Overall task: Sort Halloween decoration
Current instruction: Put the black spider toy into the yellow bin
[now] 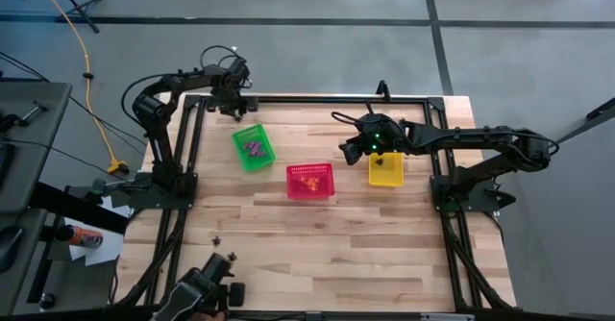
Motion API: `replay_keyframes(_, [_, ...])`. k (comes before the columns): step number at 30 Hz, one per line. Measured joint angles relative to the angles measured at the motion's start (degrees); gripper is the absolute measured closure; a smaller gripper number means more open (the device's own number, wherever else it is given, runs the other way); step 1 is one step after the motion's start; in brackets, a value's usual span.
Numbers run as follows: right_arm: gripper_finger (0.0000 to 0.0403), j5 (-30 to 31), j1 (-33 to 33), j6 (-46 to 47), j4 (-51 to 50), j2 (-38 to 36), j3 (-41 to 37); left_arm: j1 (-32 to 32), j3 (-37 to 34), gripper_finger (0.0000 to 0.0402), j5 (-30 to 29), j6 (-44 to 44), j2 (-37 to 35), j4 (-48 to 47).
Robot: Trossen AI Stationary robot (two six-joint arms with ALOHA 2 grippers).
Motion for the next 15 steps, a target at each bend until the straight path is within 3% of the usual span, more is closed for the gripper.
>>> replay_keyframes(6, [0.0226,0.0,0.02,0.0,0.01,0.0,0.0,-0.68,0.0,0.0293,-1.57,1.39,0.07,0.04])
replay_keyframes(15, [0.0226,0.0,0.0,0.0,0.02,0.0,0.0,-0.72,0.0,0.0396,-1.6,3.37,0.18,0.67])
